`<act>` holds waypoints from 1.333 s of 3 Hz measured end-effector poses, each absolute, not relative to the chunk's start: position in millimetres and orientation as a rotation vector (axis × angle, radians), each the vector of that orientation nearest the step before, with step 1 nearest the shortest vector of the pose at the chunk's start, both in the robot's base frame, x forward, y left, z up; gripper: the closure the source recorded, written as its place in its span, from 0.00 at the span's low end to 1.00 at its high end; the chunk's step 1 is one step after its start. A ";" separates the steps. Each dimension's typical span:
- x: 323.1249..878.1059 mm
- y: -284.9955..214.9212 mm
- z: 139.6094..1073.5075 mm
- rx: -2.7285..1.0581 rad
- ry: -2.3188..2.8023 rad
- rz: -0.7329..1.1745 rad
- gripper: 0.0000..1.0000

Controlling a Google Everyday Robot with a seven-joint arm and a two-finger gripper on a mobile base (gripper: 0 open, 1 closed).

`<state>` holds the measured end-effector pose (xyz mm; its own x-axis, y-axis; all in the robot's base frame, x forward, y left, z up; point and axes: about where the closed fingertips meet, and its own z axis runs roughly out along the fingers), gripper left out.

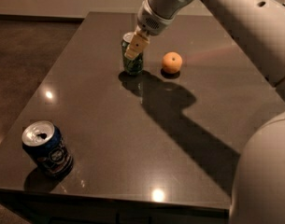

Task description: Move green can near orange

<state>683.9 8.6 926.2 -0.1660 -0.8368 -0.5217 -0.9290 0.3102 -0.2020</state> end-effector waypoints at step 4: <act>693.4 -7.6 916.1 -1.534 2.082 0.198 0.00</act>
Offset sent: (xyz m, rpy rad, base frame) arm 0.0104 -0.0221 -0.0062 -0.0200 0.0167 -0.0464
